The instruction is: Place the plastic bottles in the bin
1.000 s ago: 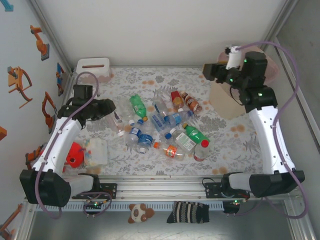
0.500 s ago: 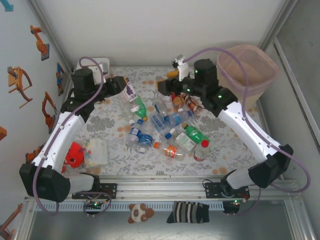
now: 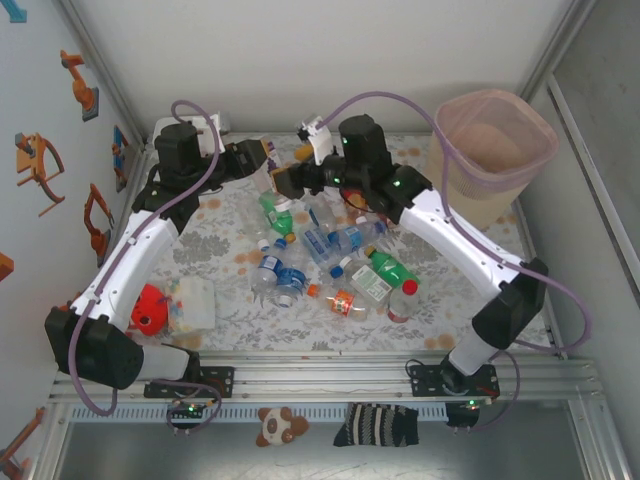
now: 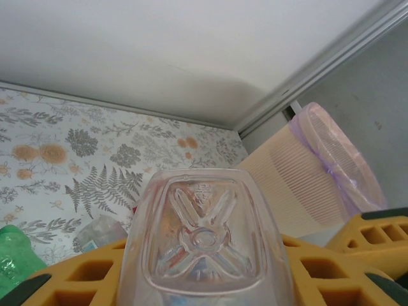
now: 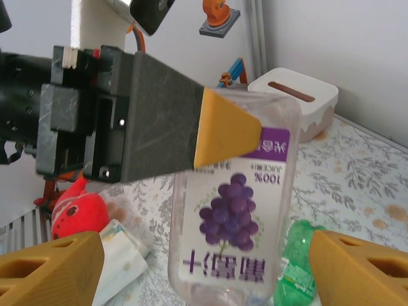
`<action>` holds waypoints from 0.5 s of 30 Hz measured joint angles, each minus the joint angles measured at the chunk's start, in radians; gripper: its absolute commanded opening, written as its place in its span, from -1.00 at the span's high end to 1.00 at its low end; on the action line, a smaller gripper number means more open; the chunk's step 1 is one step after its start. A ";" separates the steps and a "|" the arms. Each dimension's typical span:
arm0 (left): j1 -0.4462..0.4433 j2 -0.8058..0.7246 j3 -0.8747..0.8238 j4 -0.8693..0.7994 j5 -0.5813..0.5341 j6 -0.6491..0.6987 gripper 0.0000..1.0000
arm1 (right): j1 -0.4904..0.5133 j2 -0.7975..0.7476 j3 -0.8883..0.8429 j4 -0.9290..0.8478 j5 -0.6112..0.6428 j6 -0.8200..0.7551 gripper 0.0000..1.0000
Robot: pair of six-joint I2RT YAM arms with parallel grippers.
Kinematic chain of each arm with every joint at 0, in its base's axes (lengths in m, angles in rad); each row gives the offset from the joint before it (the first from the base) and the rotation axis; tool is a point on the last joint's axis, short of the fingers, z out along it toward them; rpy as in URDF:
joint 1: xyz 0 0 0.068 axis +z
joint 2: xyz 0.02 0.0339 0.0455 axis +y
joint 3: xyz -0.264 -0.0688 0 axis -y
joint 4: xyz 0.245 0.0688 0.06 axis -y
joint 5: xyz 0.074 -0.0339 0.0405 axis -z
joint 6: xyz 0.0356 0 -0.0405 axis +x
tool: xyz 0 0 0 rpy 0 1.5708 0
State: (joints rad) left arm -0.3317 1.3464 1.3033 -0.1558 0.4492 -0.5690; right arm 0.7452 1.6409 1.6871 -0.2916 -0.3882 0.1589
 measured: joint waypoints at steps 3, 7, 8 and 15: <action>-0.002 0.000 0.003 0.005 0.001 -0.001 0.25 | 0.005 0.048 0.045 -0.006 -0.008 -0.003 -0.70; -0.003 -0.001 0.004 0.013 0.001 -0.004 0.24 | 0.008 0.110 0.097 -0.015 -0.026 -0.003 -0.70; -0.003 -0.001 0.004 0.014 0.001 -0.004 0.24 | 0.010 0.121 0.104 -0.018 -0.032 -0.003 -0.70; -0.002 0.000 0.006 0.011 -0.015 -0.004 0.24 | 0.011 0.152 0.141 -0.040 -0.026 -0.022 -0.70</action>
State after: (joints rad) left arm -0.3332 1.3460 1.3090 -0.1452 0.4339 -0.5732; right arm 0.7563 1.7927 1.8282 -0.3321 -0.4145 0.1368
